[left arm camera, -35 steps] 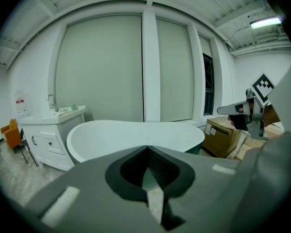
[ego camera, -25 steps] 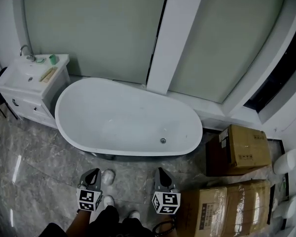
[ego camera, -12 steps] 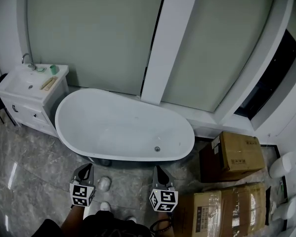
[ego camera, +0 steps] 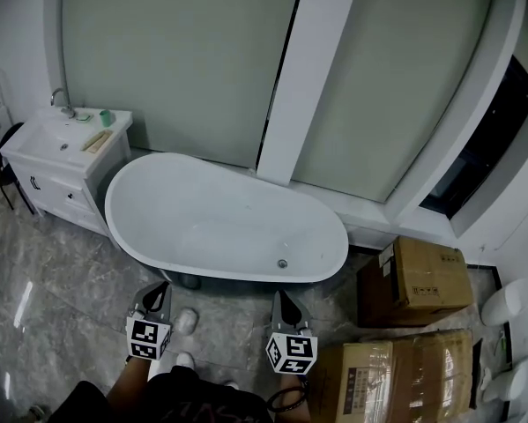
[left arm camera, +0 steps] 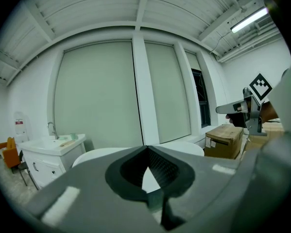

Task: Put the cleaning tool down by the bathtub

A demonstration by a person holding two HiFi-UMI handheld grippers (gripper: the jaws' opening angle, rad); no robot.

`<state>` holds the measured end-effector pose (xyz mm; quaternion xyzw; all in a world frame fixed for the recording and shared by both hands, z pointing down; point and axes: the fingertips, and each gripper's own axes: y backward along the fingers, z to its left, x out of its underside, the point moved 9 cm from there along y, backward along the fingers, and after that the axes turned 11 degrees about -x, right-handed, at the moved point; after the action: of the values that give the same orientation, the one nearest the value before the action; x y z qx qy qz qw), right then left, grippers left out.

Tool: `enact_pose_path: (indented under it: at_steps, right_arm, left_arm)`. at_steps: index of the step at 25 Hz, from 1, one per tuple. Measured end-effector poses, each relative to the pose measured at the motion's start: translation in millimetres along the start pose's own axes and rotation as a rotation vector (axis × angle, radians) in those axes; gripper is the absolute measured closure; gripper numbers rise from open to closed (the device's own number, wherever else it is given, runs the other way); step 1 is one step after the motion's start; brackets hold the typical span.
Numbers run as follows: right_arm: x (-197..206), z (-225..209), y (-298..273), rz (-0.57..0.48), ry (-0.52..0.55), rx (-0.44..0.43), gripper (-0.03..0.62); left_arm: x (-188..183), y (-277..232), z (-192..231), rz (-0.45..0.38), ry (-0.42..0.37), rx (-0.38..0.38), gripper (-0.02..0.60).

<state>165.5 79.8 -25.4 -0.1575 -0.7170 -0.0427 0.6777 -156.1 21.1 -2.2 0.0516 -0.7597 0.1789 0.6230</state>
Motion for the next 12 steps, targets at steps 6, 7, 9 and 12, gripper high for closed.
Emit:
enact_pose_path:
  at_steps: [6,7,9,12]
  right_arm:
    - [2.9,-9.2,14.0,-0.006,0.014,-0.028,0.577]
    - [3.4,-9.8,15.8,-0.006,0.014,-0.034,0.577]
    - [4.1,-10.9,18.2,-0.004,0.016,-0.047,0.577]
    - [4.1,-12.2,20.8,-0.005,0.020,-0.057,0.577]
  left_arm:
    - [2.2,15.7,-16.9,0.004,-0.016,-0.017,0.581]
    - [1.2,19.0,-19.3,0.012,-0.017,-0.017,0.581]
    - [-1.0,23.6,-22.9,0.009,-0.008,-0.025,0.581]
    - [-1.4,27.0,-26.0,0.000,-0.012,-0.032,0.581]
